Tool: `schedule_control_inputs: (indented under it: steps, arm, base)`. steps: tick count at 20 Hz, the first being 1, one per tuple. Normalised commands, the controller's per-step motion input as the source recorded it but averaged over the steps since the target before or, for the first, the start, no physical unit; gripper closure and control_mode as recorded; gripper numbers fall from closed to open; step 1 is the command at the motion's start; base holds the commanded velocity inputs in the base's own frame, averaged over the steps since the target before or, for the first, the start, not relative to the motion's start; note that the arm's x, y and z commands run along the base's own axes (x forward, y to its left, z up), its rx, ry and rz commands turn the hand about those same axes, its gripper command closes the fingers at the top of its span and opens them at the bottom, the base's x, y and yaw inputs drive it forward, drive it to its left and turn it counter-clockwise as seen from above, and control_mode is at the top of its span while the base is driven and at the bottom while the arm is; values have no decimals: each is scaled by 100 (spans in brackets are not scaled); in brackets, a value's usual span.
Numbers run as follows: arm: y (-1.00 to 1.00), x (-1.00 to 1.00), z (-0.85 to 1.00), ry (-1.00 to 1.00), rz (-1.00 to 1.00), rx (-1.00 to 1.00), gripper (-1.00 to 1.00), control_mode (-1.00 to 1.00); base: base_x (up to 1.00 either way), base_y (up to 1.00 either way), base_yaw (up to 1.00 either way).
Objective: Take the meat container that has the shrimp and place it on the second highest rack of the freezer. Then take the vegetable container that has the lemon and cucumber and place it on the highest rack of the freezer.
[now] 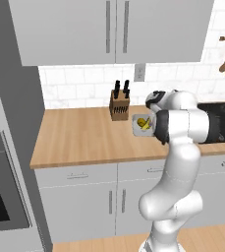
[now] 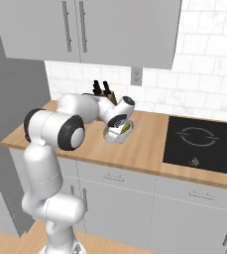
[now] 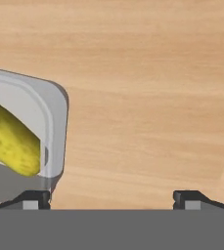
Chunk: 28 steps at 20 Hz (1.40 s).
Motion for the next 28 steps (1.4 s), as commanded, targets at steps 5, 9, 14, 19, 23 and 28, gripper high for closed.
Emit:
schedule_control_inputs:
  steps: [5, 9, 14, 19, 23, 28]
  arm:
    - [0, 31, -18, 0, 0, 0, -100, -100]
    - [0, 34, -21, 0, 0, 0, -100, -100]
    - [0, 42, -22, 0, 0, 0, -100, -100]
    - [-1, 46, -20, 0, 0, 0, -100, -100]
    - [0, 43, -24, 0, 0, 0, -100, -100]
    - [0, 17, -38, 1, 0, 0, 100, -100]
  base:
    - [0, 0, 0]
    - [0, 0, 0]
    - [0, 0, 0]
    - [0, 0, 0]
    - [0, 0, 0]
    - [0, 0, 0]
